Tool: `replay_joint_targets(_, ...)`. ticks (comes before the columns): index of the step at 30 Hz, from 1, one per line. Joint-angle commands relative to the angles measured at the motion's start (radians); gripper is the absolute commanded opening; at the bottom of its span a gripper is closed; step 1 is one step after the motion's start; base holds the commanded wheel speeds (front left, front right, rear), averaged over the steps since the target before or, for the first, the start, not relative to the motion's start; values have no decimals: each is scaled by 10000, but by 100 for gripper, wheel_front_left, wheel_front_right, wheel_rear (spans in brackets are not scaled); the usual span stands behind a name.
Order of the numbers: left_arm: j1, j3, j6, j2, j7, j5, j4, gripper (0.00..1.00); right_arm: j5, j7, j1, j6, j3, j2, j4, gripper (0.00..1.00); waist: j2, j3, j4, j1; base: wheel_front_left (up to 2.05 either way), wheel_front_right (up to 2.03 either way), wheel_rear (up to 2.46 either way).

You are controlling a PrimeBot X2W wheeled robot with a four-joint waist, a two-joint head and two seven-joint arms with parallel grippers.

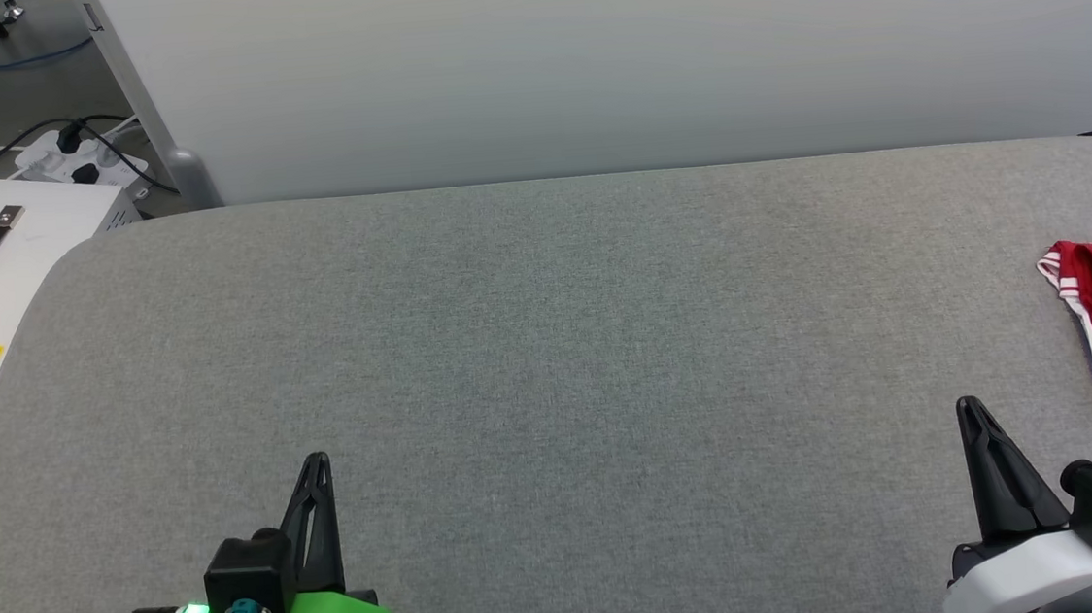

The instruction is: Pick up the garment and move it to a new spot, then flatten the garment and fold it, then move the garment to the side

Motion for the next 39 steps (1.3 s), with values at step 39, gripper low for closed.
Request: replay_joint_targets(39,-507,232,24,-149,813,220,-155,0,-510,826,-709,-7,302,-5,215,0,0,15,-31,0,0,0,0)
